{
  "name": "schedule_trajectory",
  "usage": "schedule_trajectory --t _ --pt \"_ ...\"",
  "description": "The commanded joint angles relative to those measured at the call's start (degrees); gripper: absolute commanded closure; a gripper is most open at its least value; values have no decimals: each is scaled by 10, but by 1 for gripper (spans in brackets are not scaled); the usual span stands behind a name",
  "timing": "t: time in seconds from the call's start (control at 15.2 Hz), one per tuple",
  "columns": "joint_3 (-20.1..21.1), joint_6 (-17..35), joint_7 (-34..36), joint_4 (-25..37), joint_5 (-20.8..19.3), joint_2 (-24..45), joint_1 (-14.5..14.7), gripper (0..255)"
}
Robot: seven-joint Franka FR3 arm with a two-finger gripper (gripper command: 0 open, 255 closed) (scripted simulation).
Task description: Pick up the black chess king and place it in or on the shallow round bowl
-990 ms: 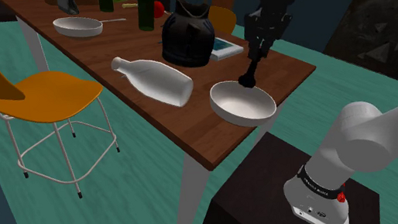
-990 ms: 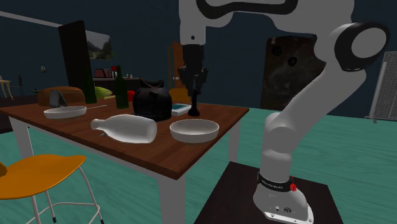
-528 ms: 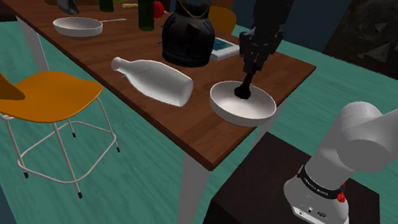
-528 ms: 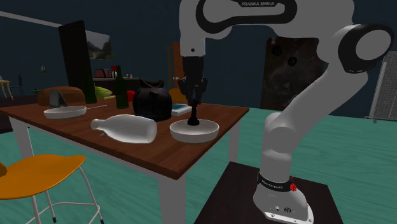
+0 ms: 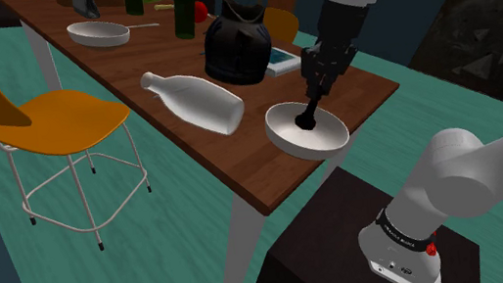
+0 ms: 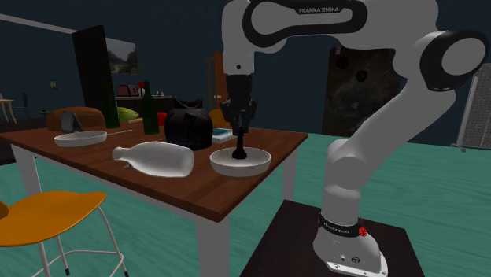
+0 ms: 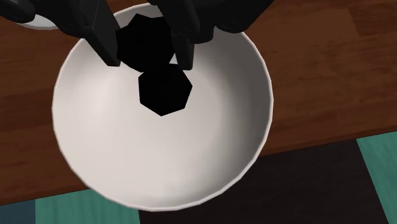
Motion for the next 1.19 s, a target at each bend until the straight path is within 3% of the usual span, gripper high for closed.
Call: schedule_trajectory --t 0.0,0.07,0.4,0.66,1.12 --pt "0 0 0 0 0 0 0 255" --pt "0 0 0 0 0 0 0 0" --pt "0 0 0 0 0 0 0 0" --pt "-4 -66 3 89 -6 23 -4 0" --pt "-4 -66 3 89 -6 23 -4 0"
